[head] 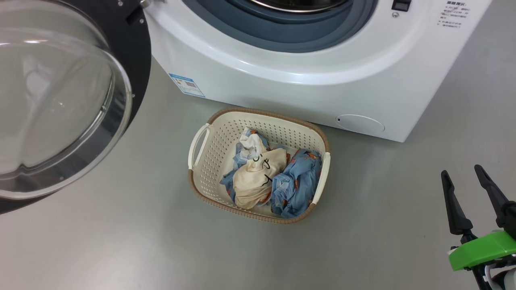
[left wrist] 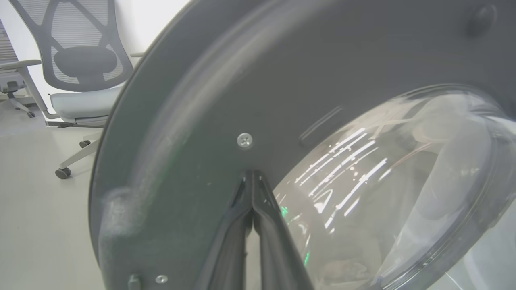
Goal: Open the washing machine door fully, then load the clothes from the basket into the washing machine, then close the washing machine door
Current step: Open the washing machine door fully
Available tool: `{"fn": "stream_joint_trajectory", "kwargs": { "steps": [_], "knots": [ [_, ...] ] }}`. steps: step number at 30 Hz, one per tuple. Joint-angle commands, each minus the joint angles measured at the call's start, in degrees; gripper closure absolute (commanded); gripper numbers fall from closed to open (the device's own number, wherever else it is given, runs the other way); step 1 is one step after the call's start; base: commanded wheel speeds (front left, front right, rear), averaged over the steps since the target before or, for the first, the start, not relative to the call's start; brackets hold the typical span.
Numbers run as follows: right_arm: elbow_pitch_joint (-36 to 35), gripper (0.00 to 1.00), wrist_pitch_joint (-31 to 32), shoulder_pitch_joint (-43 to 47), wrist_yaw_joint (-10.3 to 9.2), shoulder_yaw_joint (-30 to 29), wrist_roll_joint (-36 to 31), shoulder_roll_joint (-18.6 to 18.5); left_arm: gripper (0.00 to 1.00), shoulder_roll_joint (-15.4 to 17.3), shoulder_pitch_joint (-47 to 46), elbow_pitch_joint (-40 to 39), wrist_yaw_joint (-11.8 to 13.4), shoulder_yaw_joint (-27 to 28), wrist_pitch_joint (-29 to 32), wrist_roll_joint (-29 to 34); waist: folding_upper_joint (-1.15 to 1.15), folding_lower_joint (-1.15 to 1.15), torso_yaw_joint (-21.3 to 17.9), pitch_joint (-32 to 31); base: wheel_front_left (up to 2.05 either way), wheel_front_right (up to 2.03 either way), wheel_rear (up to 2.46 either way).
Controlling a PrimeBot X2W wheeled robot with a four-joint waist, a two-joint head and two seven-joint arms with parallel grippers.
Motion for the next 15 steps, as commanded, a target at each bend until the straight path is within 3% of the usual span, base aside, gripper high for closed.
{"fn": "stream_joint_trajectory", "kwargs": {
  "steps": [1, 9, 15],
  "knots": [
    [-1.5, 0.00, -0.8, -0.8, 0.48, 1.4, -0.5, -0.7, 1.00, 5.0, -1.6, -0.8, -0.1, 1.7, -0.4, 0.8, 0.00, 0.00, -0.3, 0.3, 0.00, 0.00, 0.00],
    [-1.3, 0.00, -0.8, -0.8, 0.48, 1.6, -0.5, -0.5, 1.00, 6.3, -3.7, 2.3, -0.1, 3.8, -0.4, 4.2, 0.00, 0.00, -0.7, 0.0, 0.00, 0.00, 0.00],
    [-0.9, 0.00, -0.8, -0.2, 0.48, 1.8, -0.4, 0.2, 1.00, 4.8, -2.7, 1.7, -1.4, 4.0, -0.4, 5.8, 0.00, 0.00, -0.5, -2.1, 0.00, 0.00, 0.00]
  ]
}}
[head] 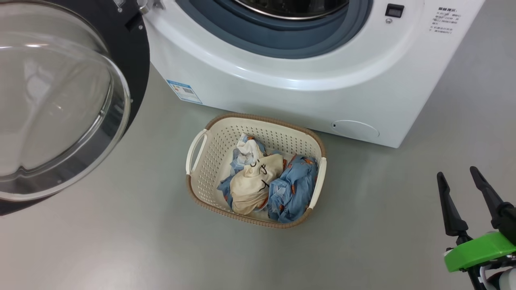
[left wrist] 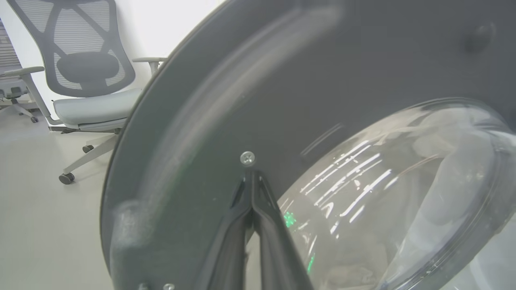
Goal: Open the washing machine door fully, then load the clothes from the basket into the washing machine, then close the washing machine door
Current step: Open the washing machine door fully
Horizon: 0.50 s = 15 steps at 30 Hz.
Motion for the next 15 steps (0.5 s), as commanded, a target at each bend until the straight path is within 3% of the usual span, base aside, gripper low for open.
{"fn": "stream_joint_trajectory", "kwargs": {
  "steps": [1, 15],
  "knots": [
    [-1.2, 0.00, -0.8, 0.0, 0.48, 1.6, -0.1, -0.2, 1.00, 3.6, 0.8, -1.8, -0.3, 1.0, -0.4, 0.6, 0.00, 0.00, 0.1, -1.0, 0.00, 0.00, 0.00],
    [-0.7, 0.00, -0.8, 2.5, 0.48, 1.7, 0.6, 1.6, 1.00, -2.0, 10.9, -12.0, -2.2, -1.7, -0.4, 0.8, 0.00, 0.00, 1.0, -6.8, 0.00, 0.00, 0.00]
  ]
}}
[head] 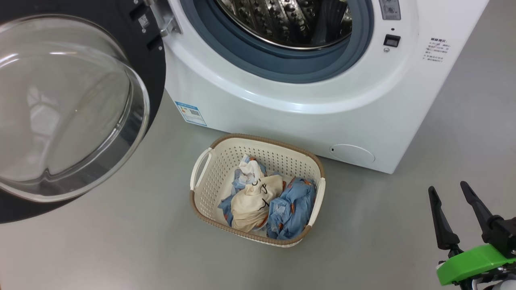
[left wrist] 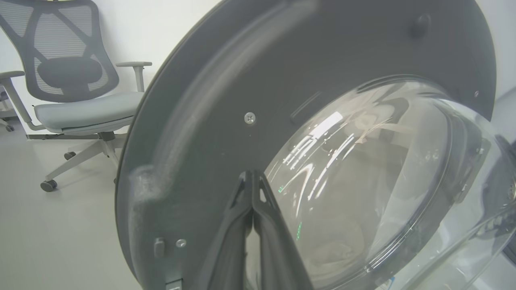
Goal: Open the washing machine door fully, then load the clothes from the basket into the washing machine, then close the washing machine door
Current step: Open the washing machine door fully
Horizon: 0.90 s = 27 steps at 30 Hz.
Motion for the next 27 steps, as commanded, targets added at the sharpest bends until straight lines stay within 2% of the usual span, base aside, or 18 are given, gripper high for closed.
{"fn": "stream_joint_trajectory", "kwargs": {
  "steps": [1, 4, 5, 8, 9, 10, 21, 27],
  "knots": [
    [-1.1, 0.00, -0.8, 0.5, 0.48, 1.3, 0.5, -0.4, 1.00, 2.4, 2.1, -3.0, -0.1, 0.0, -0.4, -1.3, 0.00, 0.00, 0.4, -1.4, 0.00, 0.00, 0.00],
    [-1.1, 0.00, -0.8, 0.8, 0.48, 1.3, 0.8, -0.1, 1.00, 1.4, 5.1, -5.3, -0.1, -2.5, -0.4, -4.1, 0.00, 0.00, 0.2, -2.3, 0.00, 0.00, 0.00],
    [-1.2, 0.00, -0.8, 0.9, 0.48, 1.3, 0.8, 0.0, 0.90, 1.3, 6.3, -6.1, -0.1, -3.4, -0.4, -5.1, 0.00, 0.00, 0.1, -2.6, 0.00, 0.00, 0.00],
    [-1.4, 0.00, -0.8, 1.3, 0.48, 1.1, 1.0, 0.4, 0.45, 0.8, 9.8, -8.9, -0.1, -5.6, -0.4, -7.9, 0.00, 0.00, -0.4, -3.4, 0.00, 0.00, 0.00],
    [-1.4, 0.00, -0.8, 1.4, 0.48, 1.1, 1.1, 0.5, 0.14, 0.7, 11.0, -9.7, -0.1, -6.2, -0.4, -8.5, 0.00, 0.00, -0.6, -3.7, 0.00, 0.00, 0.00],
    [-1.5, 0.00, -0.8, 1.5, 0.48, 1.1, 1.1, 0.6, 0.00, 0.5, 12.1, -10.8, -0.1, -6.9, -0.4, -9.0, 0.00, 0.00, -0.9, -3.9, 0.00, 0.00, 0.00],
    [-2.3, 0.00, -0.8, 1.8, 0.48, -0.4, 1.2, 1.1, 0.00, -1.4, 21.5, -23.9, -0.1, -13.7, -0.4, -11.9, 0.00, 0.00, -4.3, -4.7, 0.00, 0.00, 0.00],
    [-2.4, 0.00, -0.8, 1.9, 0.48, -0.9, 1.2, 1.5, 0.00, -1.5, 24.6, -27.4, -0.1, -17.7, -0.4, -13.3, 0.00, 0.00, -7.2, -4.8, 0.00, 0.00, 0.00]
  ]
}}
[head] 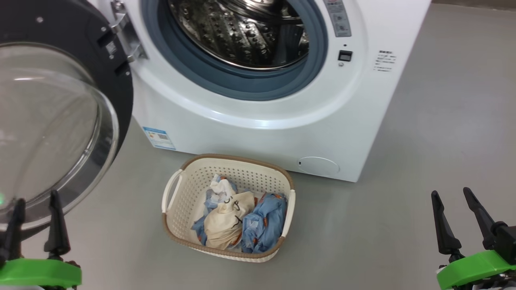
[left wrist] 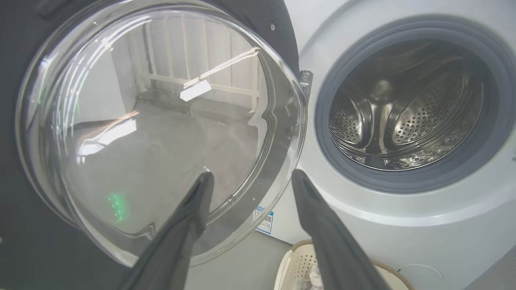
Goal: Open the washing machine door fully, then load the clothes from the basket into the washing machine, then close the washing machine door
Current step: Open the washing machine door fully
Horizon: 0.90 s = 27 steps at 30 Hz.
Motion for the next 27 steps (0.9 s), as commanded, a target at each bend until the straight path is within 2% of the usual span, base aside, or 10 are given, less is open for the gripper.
{"fn": "stream_joint_trajectory", "kwargs": {
  "steps": [1, 17, 27],
  "knots": [
    [-1.6, 0.00, -0.8, 0.1, 0.48, 0.9, 0.5, -0.4, 0.00, 2.3, -0.4, -1.9, -0.1, 1.2, -0.4, -0.8, 0.00, 0.00, -1.9, -0.1, 0.00, 0.00, 0.00],
    [-1.9, 0.00, -0.8, -0.5, 0.48, 0.2, 0.5, 0.1, 0.00, 3.2, -0.3, -1.4, -0.1, -5.4, -0.4, -2.8, 0.00, 0.00, -12.7, 0.6, 0.00, 0.00, 0.00],
    [-2.3, 0.00, -0.8, -0.7, 0.48, -0.2, 0.4, 0.9, 0.00, 3.5, -0.5, -1.6, -0.1, -9.2, -0.4, -4.5, 0.00, 0.00, -17.1, 1.0, 0.00, 0.00, 0.00]
  ]
}}
